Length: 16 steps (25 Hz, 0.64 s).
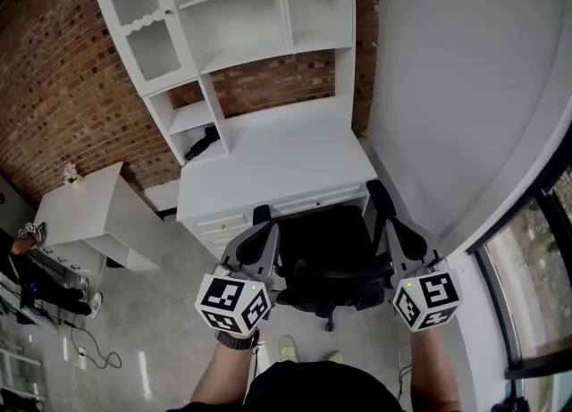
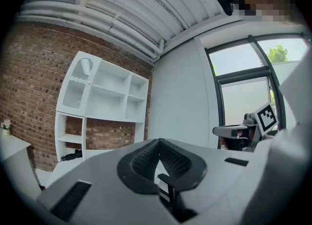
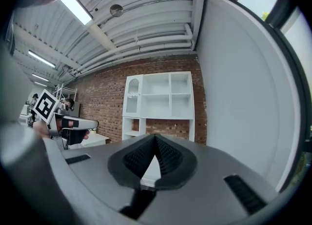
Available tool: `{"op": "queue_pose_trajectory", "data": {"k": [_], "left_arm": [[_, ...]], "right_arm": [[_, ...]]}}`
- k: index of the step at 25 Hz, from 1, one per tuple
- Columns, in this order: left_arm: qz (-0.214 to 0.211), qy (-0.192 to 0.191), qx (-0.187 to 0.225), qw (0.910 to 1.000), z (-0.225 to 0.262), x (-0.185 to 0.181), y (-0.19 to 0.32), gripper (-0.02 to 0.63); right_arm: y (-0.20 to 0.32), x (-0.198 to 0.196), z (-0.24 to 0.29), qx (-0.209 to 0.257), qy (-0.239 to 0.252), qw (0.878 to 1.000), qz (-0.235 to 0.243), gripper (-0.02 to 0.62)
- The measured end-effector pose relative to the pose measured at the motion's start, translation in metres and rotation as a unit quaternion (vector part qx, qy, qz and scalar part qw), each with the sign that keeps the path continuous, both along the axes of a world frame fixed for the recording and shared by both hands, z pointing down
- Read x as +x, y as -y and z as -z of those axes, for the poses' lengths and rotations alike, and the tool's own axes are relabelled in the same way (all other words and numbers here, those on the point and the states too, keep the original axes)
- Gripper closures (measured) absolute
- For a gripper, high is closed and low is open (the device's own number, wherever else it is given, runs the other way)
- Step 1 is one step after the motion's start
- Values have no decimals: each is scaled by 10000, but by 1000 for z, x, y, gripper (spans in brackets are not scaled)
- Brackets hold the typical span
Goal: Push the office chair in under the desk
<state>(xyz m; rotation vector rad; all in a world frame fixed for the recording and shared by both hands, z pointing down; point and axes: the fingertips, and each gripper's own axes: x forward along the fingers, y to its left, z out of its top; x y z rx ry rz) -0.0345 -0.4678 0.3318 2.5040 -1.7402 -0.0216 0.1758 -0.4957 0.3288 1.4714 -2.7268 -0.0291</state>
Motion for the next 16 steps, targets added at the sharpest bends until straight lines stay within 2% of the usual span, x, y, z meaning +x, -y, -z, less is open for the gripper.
{"op": "queue_pose_trajectory", "data": {"k": [9,16], "left_arm": [[-18,25,-49,10000,-7,-7,2,600],[68,101,76,9999,3,0,10,600]], "right_arm": [[3,-10,-7,-23,-41,10000,15,591],[9,0,0,56,-35,10000,45,591]]}}
